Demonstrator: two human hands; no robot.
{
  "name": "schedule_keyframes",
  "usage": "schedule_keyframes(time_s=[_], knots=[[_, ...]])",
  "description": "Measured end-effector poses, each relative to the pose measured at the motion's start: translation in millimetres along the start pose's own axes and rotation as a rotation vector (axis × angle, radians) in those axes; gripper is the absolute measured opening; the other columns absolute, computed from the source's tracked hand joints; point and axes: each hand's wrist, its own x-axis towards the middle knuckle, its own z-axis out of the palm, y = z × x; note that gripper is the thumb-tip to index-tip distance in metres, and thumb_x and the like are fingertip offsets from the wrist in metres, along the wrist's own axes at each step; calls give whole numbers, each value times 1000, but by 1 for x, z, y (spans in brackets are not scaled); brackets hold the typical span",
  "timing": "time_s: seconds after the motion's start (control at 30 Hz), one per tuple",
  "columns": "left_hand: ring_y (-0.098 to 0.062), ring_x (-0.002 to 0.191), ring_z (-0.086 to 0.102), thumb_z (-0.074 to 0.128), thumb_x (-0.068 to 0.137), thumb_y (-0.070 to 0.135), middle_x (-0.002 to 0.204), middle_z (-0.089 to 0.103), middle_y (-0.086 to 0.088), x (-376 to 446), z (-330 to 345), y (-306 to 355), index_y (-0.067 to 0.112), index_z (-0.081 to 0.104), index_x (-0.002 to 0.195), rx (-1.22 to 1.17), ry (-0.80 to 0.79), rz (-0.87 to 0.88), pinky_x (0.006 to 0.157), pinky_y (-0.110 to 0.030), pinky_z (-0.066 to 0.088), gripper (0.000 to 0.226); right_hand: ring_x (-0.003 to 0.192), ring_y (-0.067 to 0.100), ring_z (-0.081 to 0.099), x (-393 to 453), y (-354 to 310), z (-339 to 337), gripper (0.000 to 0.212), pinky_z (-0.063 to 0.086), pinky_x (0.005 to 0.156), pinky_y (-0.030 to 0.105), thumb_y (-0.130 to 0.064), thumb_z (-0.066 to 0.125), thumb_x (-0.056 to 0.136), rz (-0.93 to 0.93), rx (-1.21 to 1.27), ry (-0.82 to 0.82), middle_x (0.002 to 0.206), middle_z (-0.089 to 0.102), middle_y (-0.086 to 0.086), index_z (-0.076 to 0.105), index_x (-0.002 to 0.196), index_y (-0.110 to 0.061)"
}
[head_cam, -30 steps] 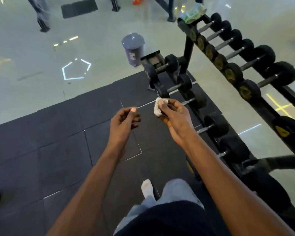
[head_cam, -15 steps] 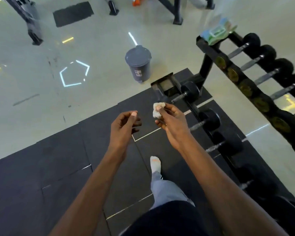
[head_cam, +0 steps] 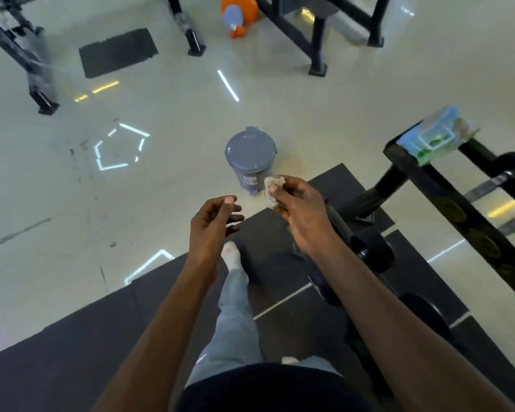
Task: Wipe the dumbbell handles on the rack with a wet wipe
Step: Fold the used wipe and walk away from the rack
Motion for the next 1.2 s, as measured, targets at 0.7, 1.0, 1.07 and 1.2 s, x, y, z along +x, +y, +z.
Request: schedule_keyframes(time_s=[0.7,1.0,1.07,1.2], knots=[[-20,90,74,63,103,27,98,76,-2,463,18,65,15,71,111,162,-118,-235,83,-36,60,17,97,21,70,398,-28,130,24,59,90,41,-25,79,88,107,-109,238,107,75,9,75,111,-18],[-25,95,74,61,103,27,104,76,-7,546,27,37,14,71,112,145,-60,-347,82,-35,60,18,101,20,72,497,-10,147,24,59,77,24,-19,74,93,203,-212,225,106,75,3,71,116,-15],[-26,94,74,62,103,27,104,76,-8,559,32,24,13,71,112,144,-57,-369,81,-35,60,19,103,20,72,513,3,147,28,61,80,27,-19,76,91,220,-197,236,109,75,3,69,117,-13],[-25,92,74,62,103,26,102,75,-9,584,40,-11,13,71,110,130,-41,-433,79,-33,60,17,99,20,74,541,35,144,27,61,81,30,-18,80,86,259,-153,290,103,77,3,68,110,-12]])
